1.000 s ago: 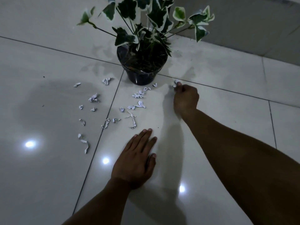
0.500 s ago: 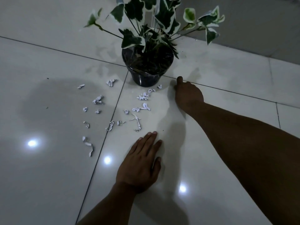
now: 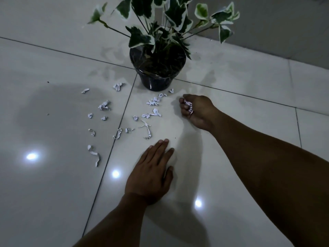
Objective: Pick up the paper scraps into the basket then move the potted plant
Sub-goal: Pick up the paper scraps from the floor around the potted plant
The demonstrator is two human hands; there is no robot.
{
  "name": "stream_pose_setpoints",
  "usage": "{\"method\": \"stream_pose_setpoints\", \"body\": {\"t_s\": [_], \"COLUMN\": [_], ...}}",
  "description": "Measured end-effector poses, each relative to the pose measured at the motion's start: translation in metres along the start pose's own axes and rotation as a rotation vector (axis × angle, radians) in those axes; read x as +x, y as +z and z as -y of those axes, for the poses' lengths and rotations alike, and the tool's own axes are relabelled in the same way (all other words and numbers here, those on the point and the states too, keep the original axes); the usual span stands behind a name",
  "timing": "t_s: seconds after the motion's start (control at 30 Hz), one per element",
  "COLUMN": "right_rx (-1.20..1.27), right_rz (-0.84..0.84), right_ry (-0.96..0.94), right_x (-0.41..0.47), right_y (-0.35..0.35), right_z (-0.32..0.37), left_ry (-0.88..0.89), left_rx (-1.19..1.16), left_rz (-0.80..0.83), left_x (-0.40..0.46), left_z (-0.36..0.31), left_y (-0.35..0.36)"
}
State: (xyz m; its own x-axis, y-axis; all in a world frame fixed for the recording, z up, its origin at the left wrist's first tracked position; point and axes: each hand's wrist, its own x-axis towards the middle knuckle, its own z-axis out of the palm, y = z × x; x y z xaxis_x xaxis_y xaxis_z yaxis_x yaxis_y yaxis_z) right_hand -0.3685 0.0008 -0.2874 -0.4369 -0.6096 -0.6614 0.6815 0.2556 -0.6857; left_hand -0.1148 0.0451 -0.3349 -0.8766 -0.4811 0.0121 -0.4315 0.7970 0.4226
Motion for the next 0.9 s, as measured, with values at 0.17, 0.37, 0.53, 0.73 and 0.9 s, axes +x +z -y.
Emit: {"method": "stream_pose_setpoints", "body": {"t_s": [0.17, 0.37, 0.53, 0.73, 0.9], "right_rx": [0.187, 0.204, 0.037, -0.839, -1.066], "right_rz": [0.167, 0.036, -0.101, -0.372, -0.422], "right_ry": [0.059, 0.075, -0.028, -0.580, -0.548], "right_x": [-0.007, -0.008, -0.004, 0.008, 0.019], "right_y": [0.008, 0.020, 0.022, 0.019, 0.029], "right_z": [-0.005, -0.007, -0.016, -0.025, -0.016], "left_ry": [-0.006, -0.007, -0.008, -0.012, -0.020], "left_rx": [0.004, 0.002, -0.003, -0.005, -0.018], "left_rz": [0.013, 0.006, 0.006, 0.016, 0.031], "left_x": [0.001, 0.002, 0.001, 0.001, 0.001], "left_z": [-0.001, -0.001, -0.001, 0.000, 0.000], "left_y": [-0.001, -0.002, -0.001, -0.001, -0.001]}}
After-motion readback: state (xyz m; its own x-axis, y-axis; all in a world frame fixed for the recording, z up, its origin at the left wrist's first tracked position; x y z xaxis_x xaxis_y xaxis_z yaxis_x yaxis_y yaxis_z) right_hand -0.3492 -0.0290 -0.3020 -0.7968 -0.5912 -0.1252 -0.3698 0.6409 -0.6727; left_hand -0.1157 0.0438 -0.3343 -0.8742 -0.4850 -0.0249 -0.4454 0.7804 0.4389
